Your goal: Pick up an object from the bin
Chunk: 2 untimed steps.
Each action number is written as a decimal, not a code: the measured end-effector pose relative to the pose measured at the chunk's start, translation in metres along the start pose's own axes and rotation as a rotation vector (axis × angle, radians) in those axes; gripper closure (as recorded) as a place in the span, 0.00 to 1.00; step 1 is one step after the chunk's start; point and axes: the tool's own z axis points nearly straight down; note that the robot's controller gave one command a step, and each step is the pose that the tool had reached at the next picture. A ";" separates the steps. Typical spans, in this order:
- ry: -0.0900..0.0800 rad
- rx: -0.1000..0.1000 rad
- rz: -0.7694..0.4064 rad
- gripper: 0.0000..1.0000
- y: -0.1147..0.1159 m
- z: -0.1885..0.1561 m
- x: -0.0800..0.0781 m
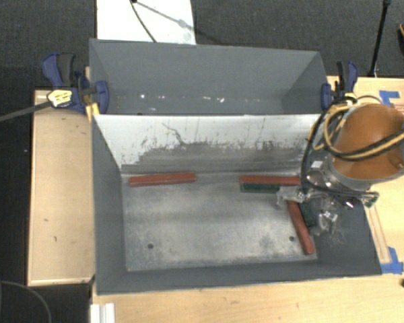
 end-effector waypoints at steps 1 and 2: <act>-0.003 0.003 -0.580 0.00 0.013 0.000 -0.009; 0.004 0.007 -0.574 1.00 0.009 0.000 -0.005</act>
Offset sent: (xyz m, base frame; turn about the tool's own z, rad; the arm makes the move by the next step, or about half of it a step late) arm -0.0037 0.0083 -0.0002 -0.5795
